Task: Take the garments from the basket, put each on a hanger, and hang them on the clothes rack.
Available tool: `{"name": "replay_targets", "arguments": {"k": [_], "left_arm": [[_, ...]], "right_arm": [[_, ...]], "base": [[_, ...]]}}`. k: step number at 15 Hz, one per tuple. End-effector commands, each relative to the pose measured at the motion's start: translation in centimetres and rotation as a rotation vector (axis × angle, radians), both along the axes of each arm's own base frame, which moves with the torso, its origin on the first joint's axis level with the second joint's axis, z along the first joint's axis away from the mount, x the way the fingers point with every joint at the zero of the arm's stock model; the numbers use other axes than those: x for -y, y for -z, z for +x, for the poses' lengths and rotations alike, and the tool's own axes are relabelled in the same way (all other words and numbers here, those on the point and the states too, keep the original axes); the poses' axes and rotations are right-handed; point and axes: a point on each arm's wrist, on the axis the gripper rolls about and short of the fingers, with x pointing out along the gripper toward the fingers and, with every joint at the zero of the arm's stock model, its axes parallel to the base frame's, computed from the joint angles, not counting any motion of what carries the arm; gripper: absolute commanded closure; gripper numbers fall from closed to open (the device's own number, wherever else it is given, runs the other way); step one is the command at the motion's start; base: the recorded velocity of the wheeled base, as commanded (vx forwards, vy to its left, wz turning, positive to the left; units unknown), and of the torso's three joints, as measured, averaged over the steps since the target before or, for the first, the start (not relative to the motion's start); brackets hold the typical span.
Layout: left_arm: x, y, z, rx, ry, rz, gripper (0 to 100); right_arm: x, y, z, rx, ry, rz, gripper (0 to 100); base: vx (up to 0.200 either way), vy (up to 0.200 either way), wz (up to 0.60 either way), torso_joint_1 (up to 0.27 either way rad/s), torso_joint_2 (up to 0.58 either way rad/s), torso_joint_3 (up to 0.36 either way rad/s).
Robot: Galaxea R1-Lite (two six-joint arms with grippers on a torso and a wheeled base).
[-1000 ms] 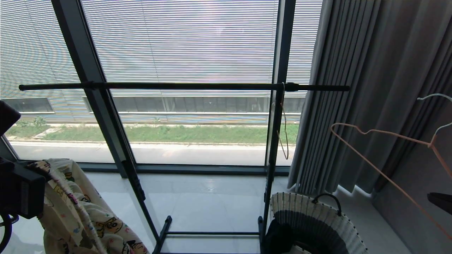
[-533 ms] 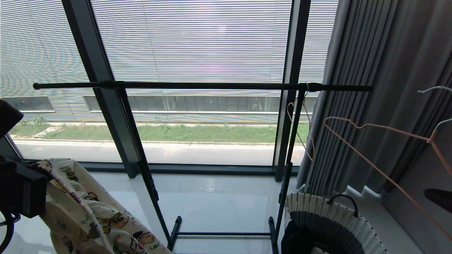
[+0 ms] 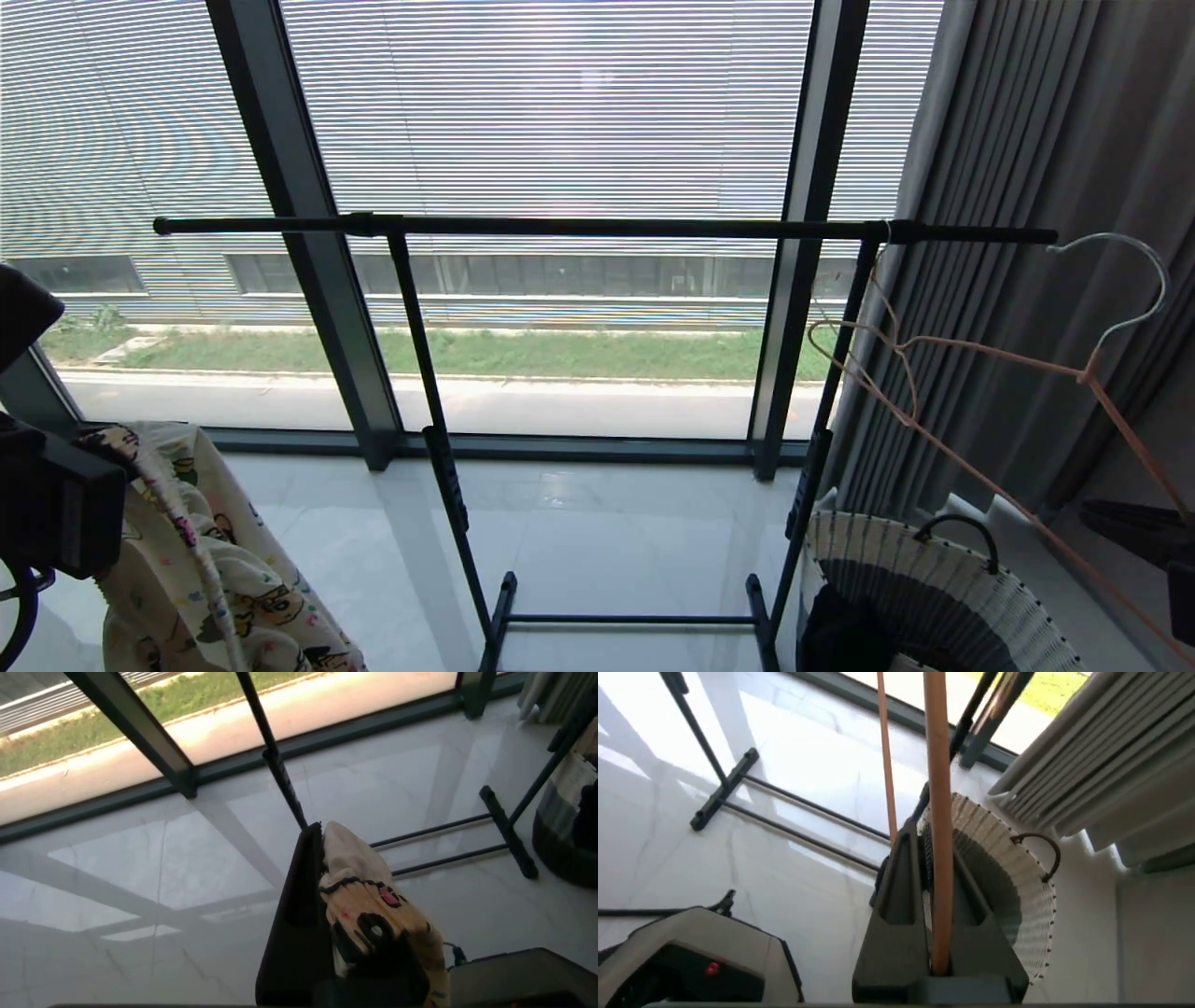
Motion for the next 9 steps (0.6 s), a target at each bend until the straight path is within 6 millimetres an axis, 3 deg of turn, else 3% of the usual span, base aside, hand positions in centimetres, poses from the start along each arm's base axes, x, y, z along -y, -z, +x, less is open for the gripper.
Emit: {"name": "replay_targets", "arguments": {"k": [1, 5, 7, 9], "left_arm": [[0.1, 0.0, 0.0, -0.002, 0.007, -0.001, 100], [1.4, 0.6, 0.8, -0.045, 0.098, 0.008, 100], [2.7, 0.9, 3.0, -0.084, 0.118, 0.026, 100], [3.9, 2.0, 6.9, -0.105, 0.008, 0.071, 100]], "right_arm": [[-0.7, 0.1, 0.8, -0.033, -0.06, 0.005, 100], [-2.5, 0.9, 2.0, -0.125, -0.214, 0.052, 100], [-4.2, 1.1, 2.2, -0.153, -0.283, 0.111, 100], [-6.2, 0.9, 1.9, -0.152, -0.383, 0.148, 100]], "base": [[0.0, 0.0, 0.0, 0.0, 0.0, 0.0], [0.0, 0.0, 0.0, 0.0, 0.0, 0.0], [0.0, 0.0, 0.0, 0.0, 0.0, 0.0], [0.0, 0.0, 0.0, 0.0, 0.0, 0.0]]}}
